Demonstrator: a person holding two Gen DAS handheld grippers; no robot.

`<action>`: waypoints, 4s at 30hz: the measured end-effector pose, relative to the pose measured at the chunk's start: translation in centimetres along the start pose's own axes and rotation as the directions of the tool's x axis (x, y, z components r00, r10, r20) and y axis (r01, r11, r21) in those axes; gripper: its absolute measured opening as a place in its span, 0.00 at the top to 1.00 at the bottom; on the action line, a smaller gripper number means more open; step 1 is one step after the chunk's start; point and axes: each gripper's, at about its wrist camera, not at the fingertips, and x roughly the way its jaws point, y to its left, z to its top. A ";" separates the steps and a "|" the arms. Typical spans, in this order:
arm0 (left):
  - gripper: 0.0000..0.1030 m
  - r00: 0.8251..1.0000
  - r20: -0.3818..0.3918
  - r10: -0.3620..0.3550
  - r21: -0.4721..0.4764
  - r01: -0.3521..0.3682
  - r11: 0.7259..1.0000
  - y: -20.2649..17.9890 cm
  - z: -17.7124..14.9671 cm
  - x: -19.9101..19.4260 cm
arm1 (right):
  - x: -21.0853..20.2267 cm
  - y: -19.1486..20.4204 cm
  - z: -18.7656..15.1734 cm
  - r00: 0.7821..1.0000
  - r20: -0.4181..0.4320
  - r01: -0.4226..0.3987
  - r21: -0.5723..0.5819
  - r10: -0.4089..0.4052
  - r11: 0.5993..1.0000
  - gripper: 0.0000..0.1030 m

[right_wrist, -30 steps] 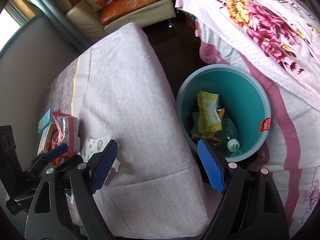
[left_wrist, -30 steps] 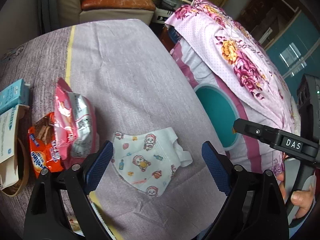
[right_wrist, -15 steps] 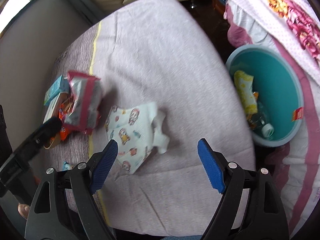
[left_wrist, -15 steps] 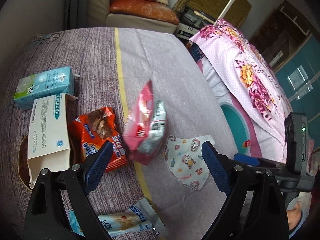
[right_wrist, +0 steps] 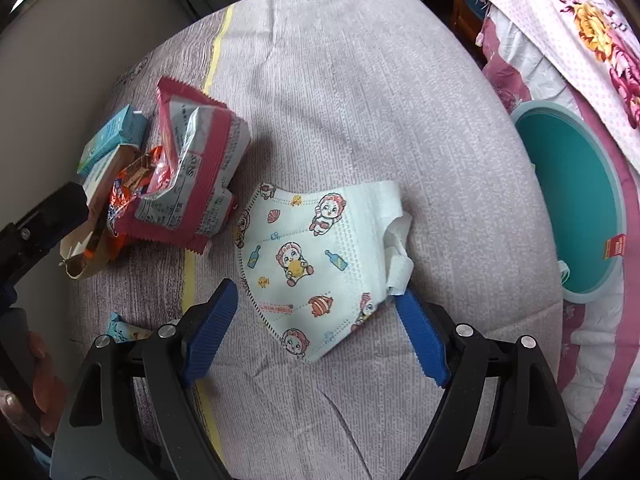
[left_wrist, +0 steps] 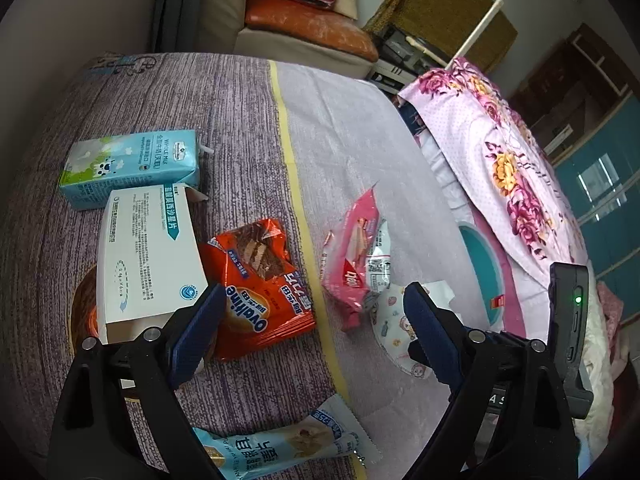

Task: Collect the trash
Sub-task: 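Move both tools back over the face mask and pink package, then grasp the cartoon face mask with the right gripper while the left grasps the pink wafer package, then carry mask and pink package over the wastebasket and open both grippers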

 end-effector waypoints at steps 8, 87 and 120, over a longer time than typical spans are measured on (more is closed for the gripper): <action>0.12 1.000 -0.022 0.016 0.025 -0.015 1.000 -0.7 0.1 1.0 | -0.3 0.2 0.3 0.999 0.036 0.012 -0.041 -0.010 0.999 0.96; 0.58 0.976 -0.217 0.020 0.480 0.089 0.873 -32.2 -1.5 15.1 | -14.9 -27.9 -0.9 0.907 0.406 -0.043 0.364 -0.117 0.931 0.96; 0.12 0.966 -0.258 0.014 0.455 0.109 0.884 -32.4 -1.5 18.7 | -13.2 -29.4 0.5 0.927 0.342 0.012 0.384 -0.154 0.923 0.95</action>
